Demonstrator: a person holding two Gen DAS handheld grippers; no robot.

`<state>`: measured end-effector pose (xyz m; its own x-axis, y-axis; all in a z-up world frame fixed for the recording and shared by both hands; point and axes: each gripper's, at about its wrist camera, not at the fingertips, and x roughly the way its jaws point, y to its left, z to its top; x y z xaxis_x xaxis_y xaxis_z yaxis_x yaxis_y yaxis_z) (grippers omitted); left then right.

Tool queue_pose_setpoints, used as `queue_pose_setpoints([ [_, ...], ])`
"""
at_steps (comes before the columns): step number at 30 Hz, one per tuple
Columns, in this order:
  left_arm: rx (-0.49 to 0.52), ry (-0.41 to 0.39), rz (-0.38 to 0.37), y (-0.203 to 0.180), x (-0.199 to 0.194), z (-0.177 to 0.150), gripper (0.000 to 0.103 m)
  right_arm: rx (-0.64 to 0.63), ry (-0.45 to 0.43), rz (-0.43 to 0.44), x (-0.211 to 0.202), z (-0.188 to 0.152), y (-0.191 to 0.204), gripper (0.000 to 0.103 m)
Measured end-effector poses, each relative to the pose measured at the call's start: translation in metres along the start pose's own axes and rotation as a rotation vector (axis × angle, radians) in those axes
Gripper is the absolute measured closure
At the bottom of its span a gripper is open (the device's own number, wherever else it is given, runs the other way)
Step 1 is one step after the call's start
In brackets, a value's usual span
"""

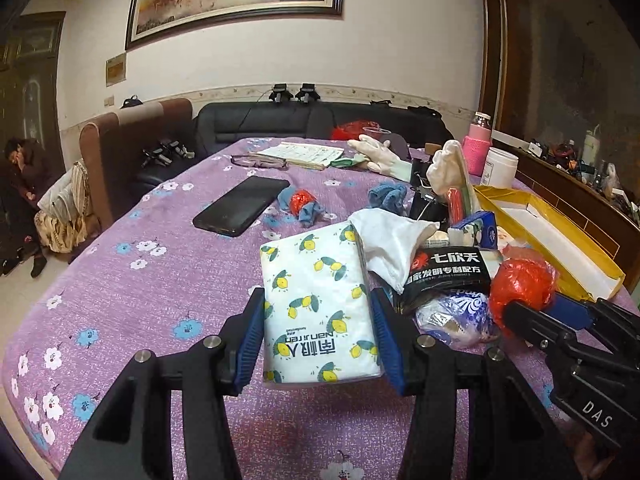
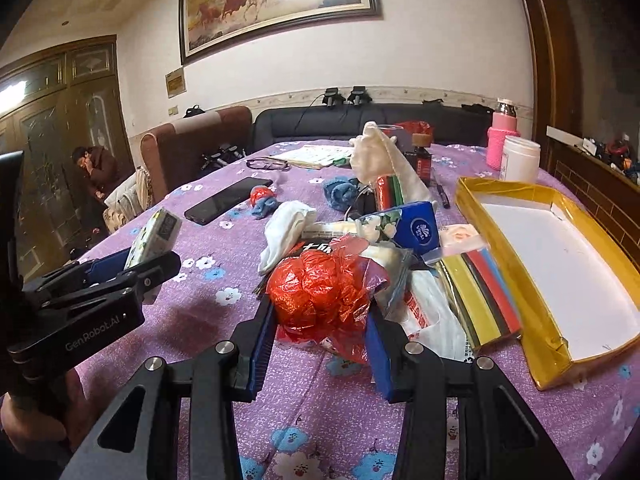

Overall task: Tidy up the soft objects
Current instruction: 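Grasp the red plastic bow with the right tool while the left holds the tissue pack, then carry the tissue pack and red bow toward the yellow tray with both tools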

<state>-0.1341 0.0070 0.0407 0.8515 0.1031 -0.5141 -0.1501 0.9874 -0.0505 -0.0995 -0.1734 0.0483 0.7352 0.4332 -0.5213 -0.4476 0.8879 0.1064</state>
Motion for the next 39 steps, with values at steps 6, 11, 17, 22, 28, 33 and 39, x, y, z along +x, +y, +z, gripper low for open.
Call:
queue_pose_setpoints([
  [6, 0.013, -0.014, 0.015, -0.003, -0.001, -0.001, 0.053, -0.003, 0.01, 0.006, 0.0, -0.001, 0.001, 0.057],
  [11, 0.012, -0.036, 0.027, -0.004, -0.006, -0.002, 0.053, -0.008, 0.008, 0.007, 0.0, -0.001, 0.001, 0.057],
  [17, 0.014, -0.041, 0.031, -0.004, -0.008, -0.003, 0.053, -0.003, 0.009, 0.004, 0.001, -0.001, 0.0, 0.057],
  [22, 0.013, -0.044, 0.034, -0.004, -0.008, -0.003, 0.053, -0.002, 0.009, 0.004, 0.001, -0.001, 0.0, 0.057],
  [28, 0.014, -0.044, 0.037, -0.003, -0.009, -0.003, 0.052, 0.004, 0.015, 0.002, 0.001, -0.001, -0.002, 0.057],
  [33, 0.013, -0.051, 0.038, -0.003, -0.01, -0.003, 0.052, 0.009, 0.011, -0.004, 0.001, 0.0, -0.001, 0.057],
  [39, 0.016, -0.062, 0.043, -0.003, -0.011, -0.004, 0.052, 0.02, 0.012, -0.003, 0.002, 0.001, -0.003, 0.057],
])
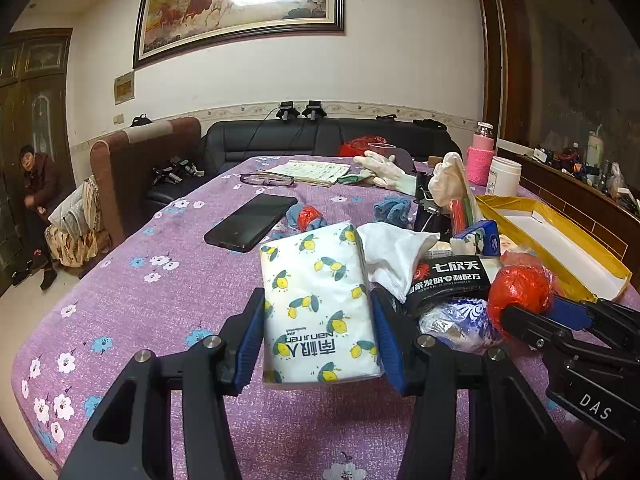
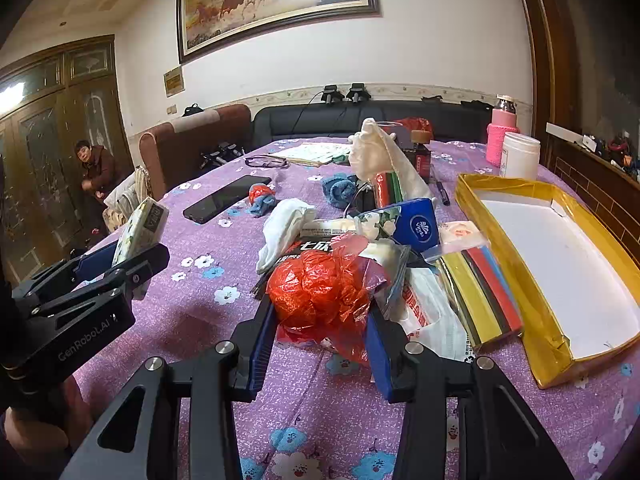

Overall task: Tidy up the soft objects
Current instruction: 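Carry the tissue pack and red bow toward the yellow tray with both tools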

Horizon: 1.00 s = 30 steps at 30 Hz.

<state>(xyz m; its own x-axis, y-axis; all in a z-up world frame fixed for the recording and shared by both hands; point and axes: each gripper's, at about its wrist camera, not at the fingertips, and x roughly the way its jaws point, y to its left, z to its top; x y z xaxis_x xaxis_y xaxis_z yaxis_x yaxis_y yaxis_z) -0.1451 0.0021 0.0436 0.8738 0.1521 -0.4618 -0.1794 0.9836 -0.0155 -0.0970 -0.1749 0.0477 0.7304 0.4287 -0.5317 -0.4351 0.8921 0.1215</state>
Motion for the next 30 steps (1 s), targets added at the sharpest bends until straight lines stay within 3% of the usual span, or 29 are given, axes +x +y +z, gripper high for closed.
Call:
queue_pose_setpoints([
  [13, -0.014, 0.003, 0.002, 0.002, 0.0, 0.002, 0.052, 0.026, -0.006, -0.028, -0.006, 0.003, -0.008, 0.057],
  [30, -0.015, -0.01, -0.025, -0.004, -0.008, 0.007, 0.052, 0.095, -0.035, -0.002, -0.024, 0.013, -0.026, 0.057],
])
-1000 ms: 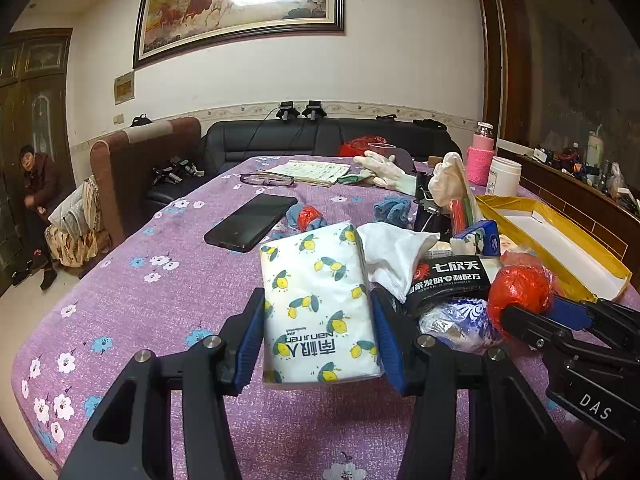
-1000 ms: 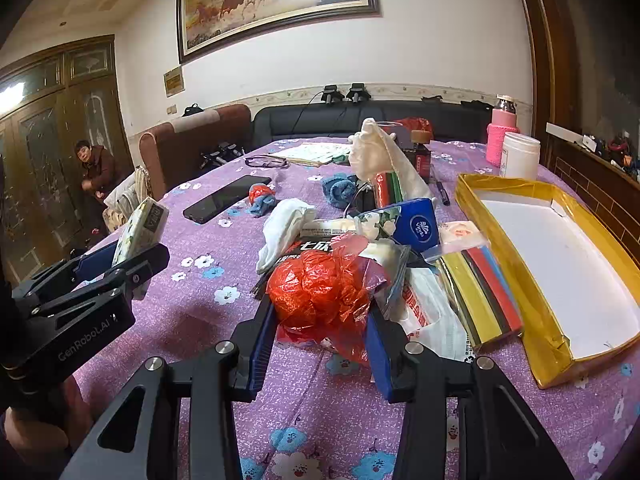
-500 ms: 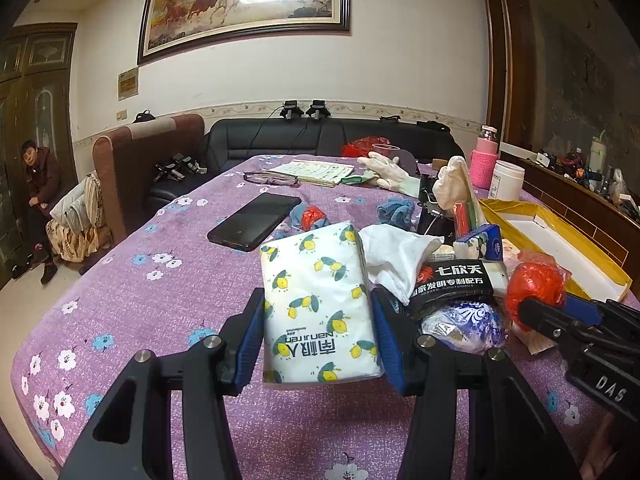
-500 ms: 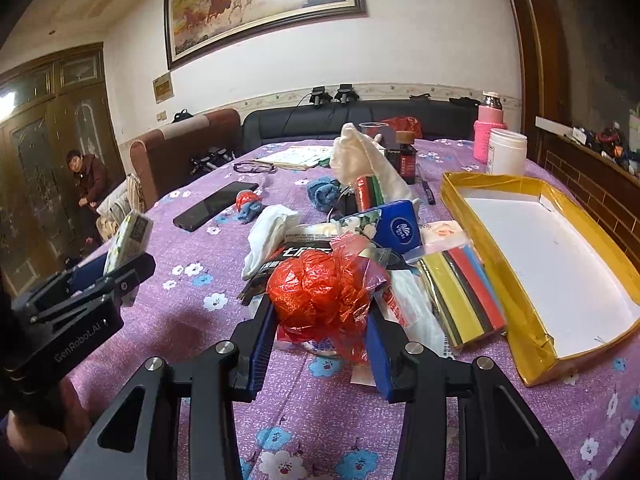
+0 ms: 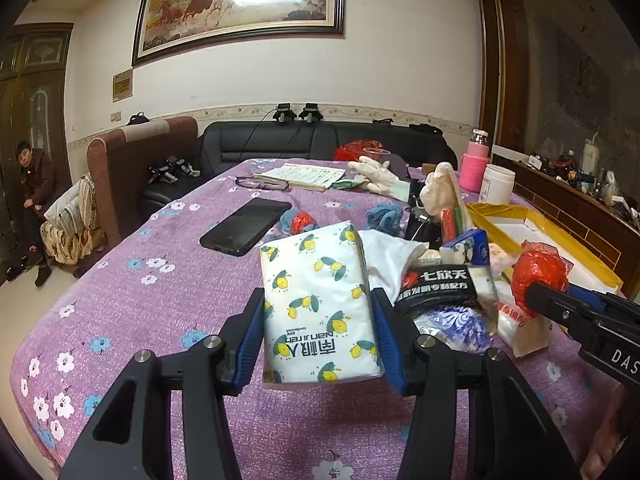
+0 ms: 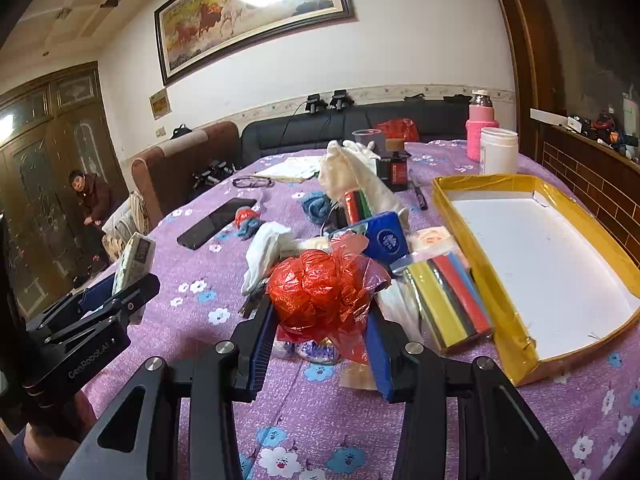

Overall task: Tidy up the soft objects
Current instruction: 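Carry the tissue pack and red bow toward the yellow tray with both tools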

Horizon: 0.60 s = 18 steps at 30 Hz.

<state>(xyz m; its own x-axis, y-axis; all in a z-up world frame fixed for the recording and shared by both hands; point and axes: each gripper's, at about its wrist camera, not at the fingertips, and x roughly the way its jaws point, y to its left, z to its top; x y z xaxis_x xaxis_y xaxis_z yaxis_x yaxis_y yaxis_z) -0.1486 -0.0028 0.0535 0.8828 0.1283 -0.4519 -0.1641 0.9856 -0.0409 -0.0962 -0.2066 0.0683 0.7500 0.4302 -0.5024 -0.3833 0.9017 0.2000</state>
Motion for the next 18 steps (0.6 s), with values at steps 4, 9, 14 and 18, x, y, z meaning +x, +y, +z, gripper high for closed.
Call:
queue_pose_setpoints([
  [4, 0.001, -0.011, -0.009, -0.003, -0.005, 0.004, 0.052, 0.016, -0.011, 0.005, -0.006, 0.004, -0.004, 0.057],
  [9, -0.003, -0.016, -0.031, -0.009, -0.009, 0.013, 0.052, 0.032, -0.033, -0.001, -0.016, 0.009, -0.012, 0.057],
  [14, 0.005, -0.027, -0.062, -0.018, -0.014, 0.023, 0.052, 0.068, -0.048, -0.005, -0.024, 0.014, -0.026, 0.057],
  [18, 0.019, -0.032, -0.089, -0.03, -0.017, 0.031, 0.052, 0.085, -0.065, -0.017, -0.031, 0.018, -0.036, 0.057],
])
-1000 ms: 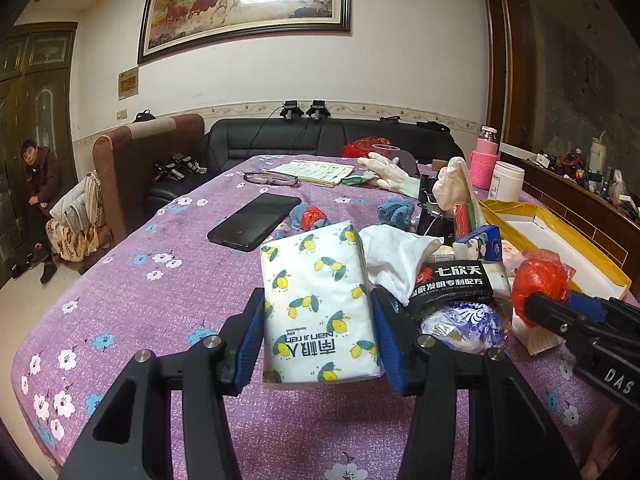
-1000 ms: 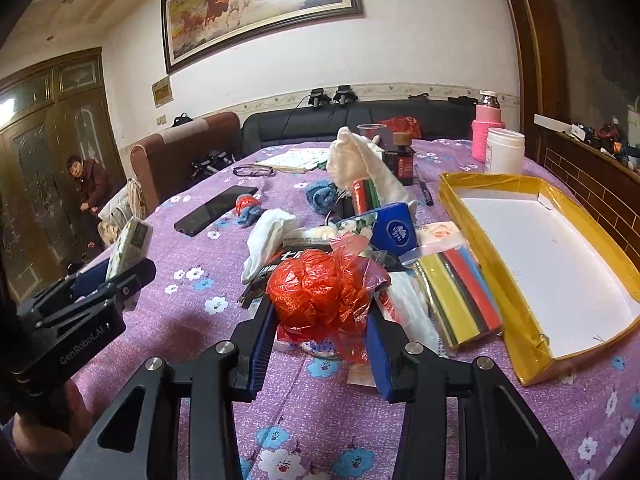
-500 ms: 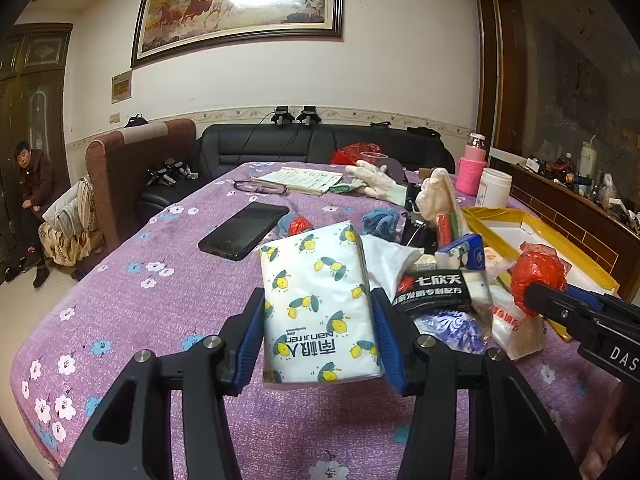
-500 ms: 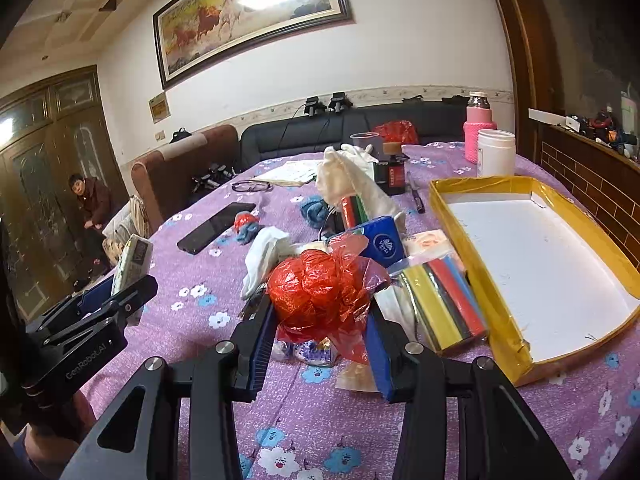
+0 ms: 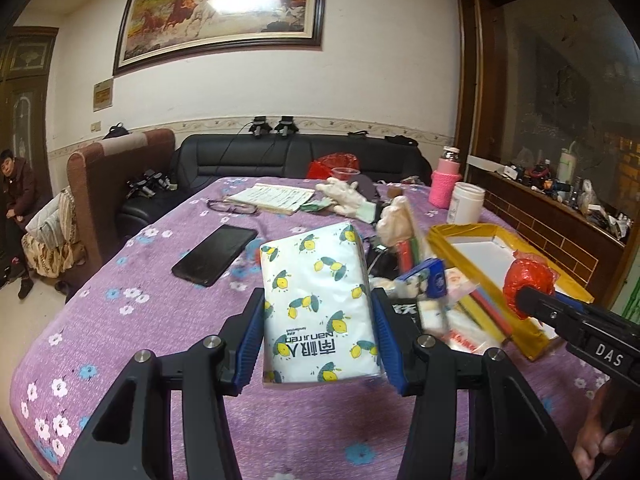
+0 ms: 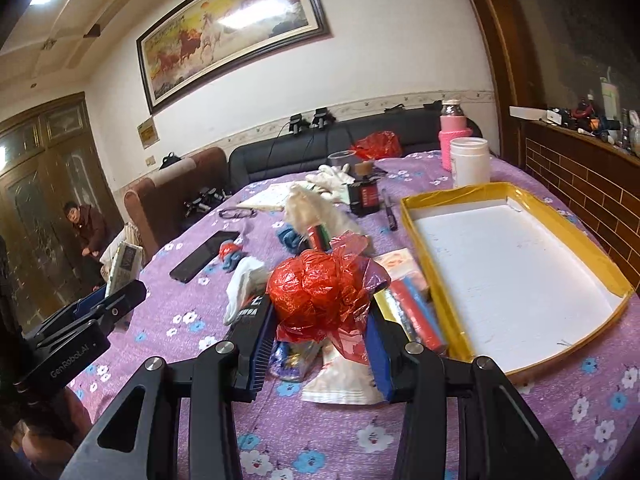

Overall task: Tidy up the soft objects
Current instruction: 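Carry the tissue pack and red bow toward the yellow tray with both tools, then lower the tissue pack into the tray and open the left tool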

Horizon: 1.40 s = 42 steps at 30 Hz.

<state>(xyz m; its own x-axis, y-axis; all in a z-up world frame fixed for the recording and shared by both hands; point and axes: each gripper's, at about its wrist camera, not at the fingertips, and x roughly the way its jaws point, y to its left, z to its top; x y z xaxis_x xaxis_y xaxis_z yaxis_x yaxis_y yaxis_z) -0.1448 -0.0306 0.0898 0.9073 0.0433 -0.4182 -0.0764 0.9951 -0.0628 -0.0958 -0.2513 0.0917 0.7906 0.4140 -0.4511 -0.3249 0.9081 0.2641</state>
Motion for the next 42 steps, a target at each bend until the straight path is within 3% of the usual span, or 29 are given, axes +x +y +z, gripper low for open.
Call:
queue_pose_setpoints([
  [9, 0.024, 0.033, -0.105, -0.038, 0.011, 0.022, 0.052, 0.038, -0.024, -0.032, -0.01, 0.019, -0.029, 0.057],
  [17, 0.07, 0.096, -0.217, -0.088, 0.044, 0.055, 0.052, 0.102, -0.026, -0.064, -0.005, 0.062, -0.081, 0.057],
  [19, 0.07, 0.125, -0.254, -0.1, 0.058, 0.064, 0.052, 0.107, -0.007, -0.065, 0.004, 0.076, -0.094, 0.057],
  [24, 0.097, 0.189, -0.262, -0.131, 0.101, 0.074, 0.052, 0.163, 0.039, -0.056, 0.035, 0.101, -0.125, 0.057],
  [32, 0.083, 0.338, -0.318, -0.188, 0.179, 0.086, 0.052, 0.303, 0.192, -0.072, 0.121, 0.14, -0.185, 0.058],
  [42, -0.011, 0.521, -0.357, -0.227, 0.276, 0.069, 0.053, 0.388, 0.273, -0.152, 0.159, 0.12, -0.249, 0.058],
])
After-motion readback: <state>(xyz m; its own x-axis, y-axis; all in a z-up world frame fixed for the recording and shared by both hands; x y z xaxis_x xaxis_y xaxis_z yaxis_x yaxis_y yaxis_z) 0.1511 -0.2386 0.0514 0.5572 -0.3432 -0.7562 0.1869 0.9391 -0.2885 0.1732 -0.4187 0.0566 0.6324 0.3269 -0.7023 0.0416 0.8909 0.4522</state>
